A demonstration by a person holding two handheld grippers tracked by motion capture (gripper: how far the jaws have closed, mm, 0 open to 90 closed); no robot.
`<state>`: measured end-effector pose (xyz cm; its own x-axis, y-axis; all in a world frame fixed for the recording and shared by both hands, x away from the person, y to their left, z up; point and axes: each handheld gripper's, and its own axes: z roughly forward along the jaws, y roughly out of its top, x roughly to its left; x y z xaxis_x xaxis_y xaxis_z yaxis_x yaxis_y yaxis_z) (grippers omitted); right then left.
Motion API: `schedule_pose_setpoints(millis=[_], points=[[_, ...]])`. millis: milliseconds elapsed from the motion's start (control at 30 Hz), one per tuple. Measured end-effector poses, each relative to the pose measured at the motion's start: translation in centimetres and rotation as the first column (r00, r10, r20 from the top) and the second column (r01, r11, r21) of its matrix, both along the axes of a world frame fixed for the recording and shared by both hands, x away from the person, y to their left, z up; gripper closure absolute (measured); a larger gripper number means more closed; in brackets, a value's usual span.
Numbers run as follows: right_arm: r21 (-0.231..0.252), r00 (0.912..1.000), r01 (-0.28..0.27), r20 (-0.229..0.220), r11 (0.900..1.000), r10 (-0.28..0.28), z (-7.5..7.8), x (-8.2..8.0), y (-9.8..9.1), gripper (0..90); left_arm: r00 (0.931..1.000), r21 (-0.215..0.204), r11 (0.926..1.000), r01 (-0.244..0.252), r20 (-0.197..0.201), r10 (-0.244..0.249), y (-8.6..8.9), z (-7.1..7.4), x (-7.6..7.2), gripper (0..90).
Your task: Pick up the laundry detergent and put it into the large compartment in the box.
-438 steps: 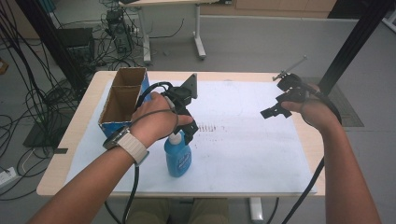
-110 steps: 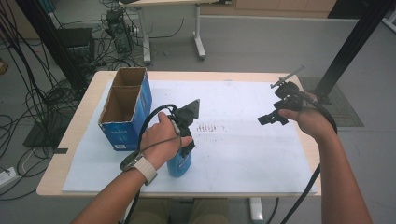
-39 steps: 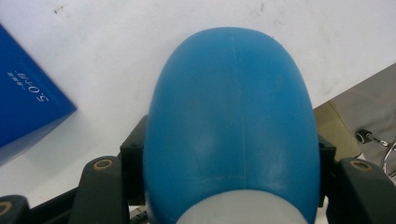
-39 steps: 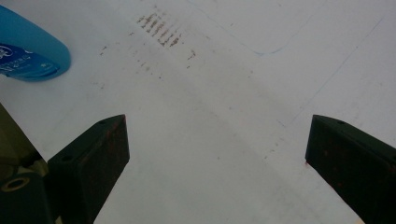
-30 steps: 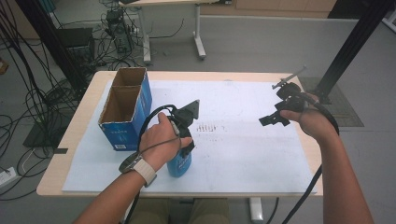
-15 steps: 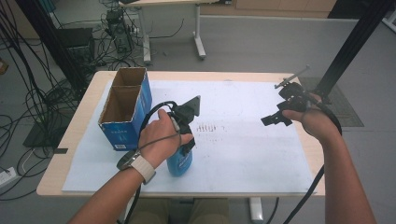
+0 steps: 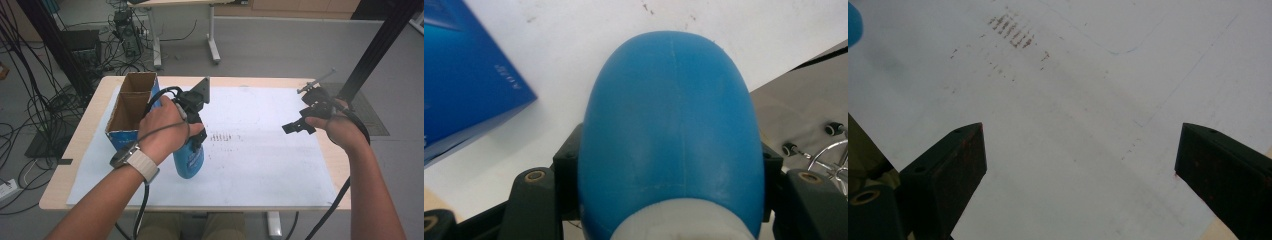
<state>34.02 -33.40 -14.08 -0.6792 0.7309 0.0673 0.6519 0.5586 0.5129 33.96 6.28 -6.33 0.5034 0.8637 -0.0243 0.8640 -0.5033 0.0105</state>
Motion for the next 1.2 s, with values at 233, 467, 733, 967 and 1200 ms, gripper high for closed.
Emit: schedule_pose_setpoints(millis=[233,467,733,967,1200], points=[[0.001,1.0000,0.003,-0.005,1.0000,-0.003,0.0,0.1,0.0,6.2,0.9981,-0.017,0.9983,-0.057,0.023,0.057,1.1,3.3,0.0,38.7],[0.000,1.0000,0.003,-0.004,1.0000,-0.003,0.2,0.2,0.1,6.2,0.9931,-0.010,0.9939,-0.110,0.039,0.110,2.0,5.7,0.3,38.7],[0.001,1.0000,-0.004,0.006,1.0000,0.004,0.5,0.3,0.1,6.2,0.9813,-0.029,0.9816,-0.189,0.034,0.190,3.9,8.0,0.9,38.7],[0.003,1.0000,-0.001,0.007,1.0000,0.001,0.6,0.3,-0.1,6.2,0.9662,-0.048,0.9669,-0.251,0.050,0.253,5.5,9.8,0.9,38.7],[0.005,1.0000,0.004,0.008,1.0000,-0.004,0.7,0.2,-0.3,6.2,0.9525,-0.036,0.9548,-0.295,0.069,0.297,6.6,12.0,0.7,38.7]])
